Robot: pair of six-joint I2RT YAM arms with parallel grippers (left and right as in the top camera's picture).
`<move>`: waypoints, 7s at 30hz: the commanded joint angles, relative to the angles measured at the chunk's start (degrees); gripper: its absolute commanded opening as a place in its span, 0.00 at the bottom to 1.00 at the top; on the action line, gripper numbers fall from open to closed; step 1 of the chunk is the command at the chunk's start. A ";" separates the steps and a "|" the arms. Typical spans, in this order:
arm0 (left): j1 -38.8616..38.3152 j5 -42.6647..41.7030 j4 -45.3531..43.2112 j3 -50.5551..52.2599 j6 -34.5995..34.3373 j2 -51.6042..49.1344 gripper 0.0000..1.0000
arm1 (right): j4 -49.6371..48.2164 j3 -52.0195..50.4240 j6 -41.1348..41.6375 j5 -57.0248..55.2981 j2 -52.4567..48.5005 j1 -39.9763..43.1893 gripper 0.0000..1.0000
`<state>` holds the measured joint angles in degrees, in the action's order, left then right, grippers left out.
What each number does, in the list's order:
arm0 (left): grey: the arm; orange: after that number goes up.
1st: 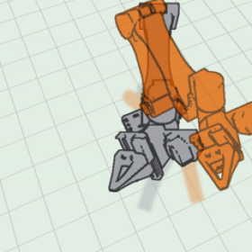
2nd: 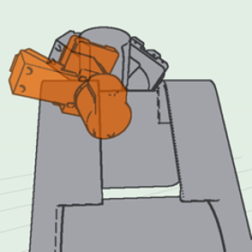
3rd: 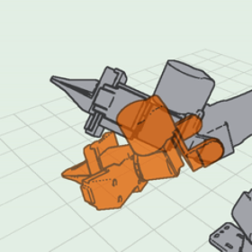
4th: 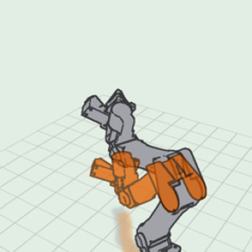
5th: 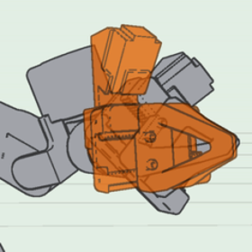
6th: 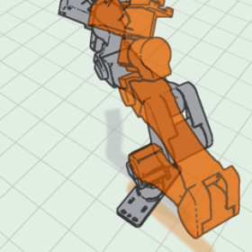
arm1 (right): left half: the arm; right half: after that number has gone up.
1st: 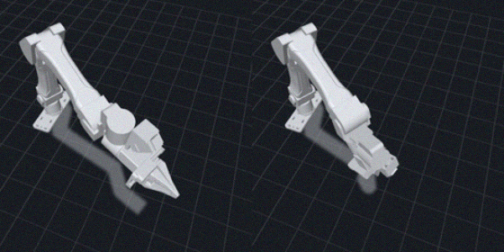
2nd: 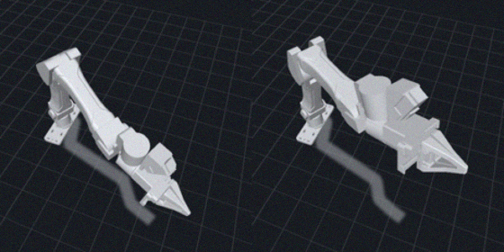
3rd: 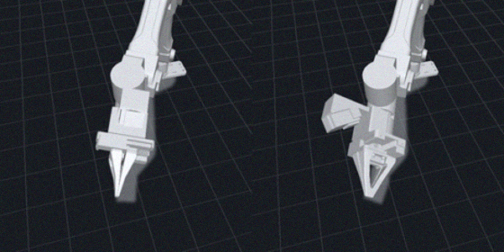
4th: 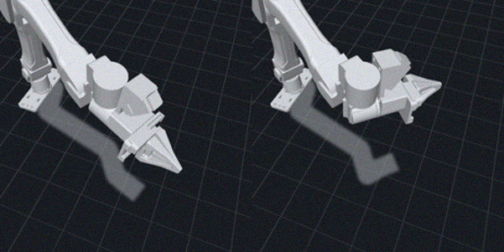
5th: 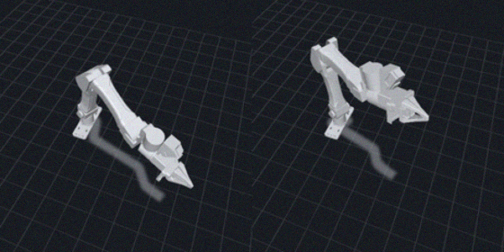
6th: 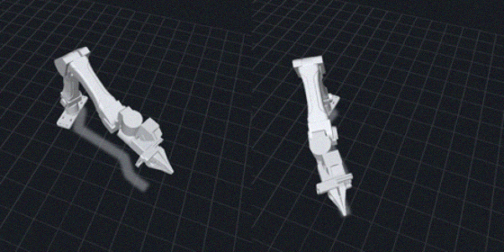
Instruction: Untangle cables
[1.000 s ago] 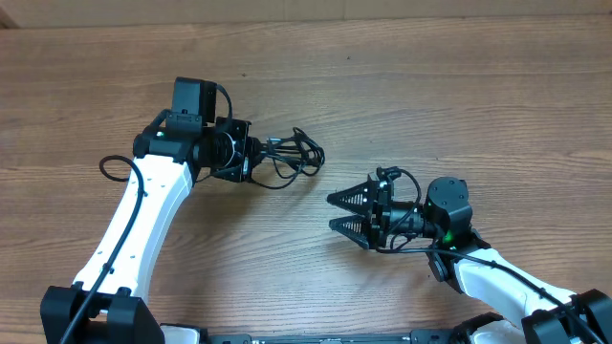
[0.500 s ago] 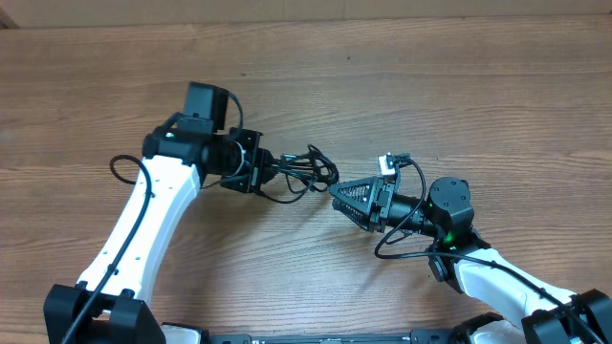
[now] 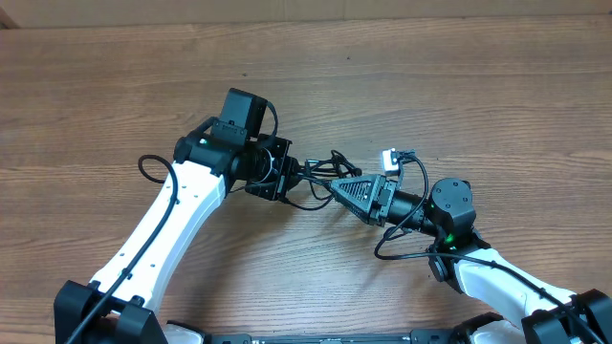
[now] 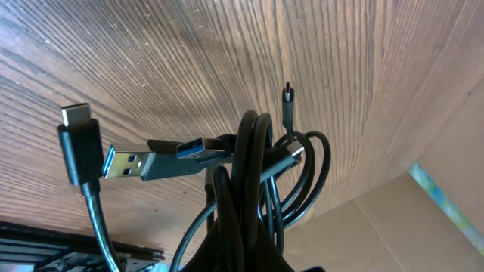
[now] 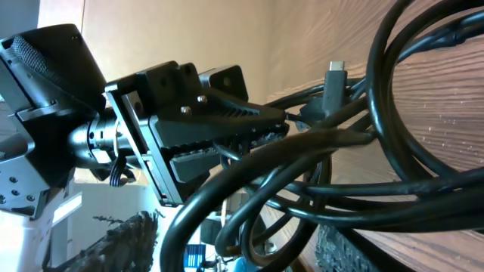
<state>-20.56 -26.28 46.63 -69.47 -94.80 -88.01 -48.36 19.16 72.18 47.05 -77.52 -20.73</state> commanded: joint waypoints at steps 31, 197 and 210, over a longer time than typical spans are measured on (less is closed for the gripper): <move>-5.46 6.54 -6.43 -0.70 -3.15 0.37 0.04 | -0.42 0.42 7.52 -7.10 0.39 -0.22 0.08; -2.71 9.31 2.43 -1.90 93.55 1.46 0.04 | 5.18 0.42 0.76 -11.47 0.39 -9.42 0.81; 7.87 -9.40 7.78 -6.19 104.37 5.55 0.04 | 9.05 0.42 -3.93 -16.00 0.39 -9.42 0.74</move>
<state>-13.58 -25.76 53.60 -74.04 2.68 -84.42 -39.20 19.40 71.94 33.47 -77.36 -29.78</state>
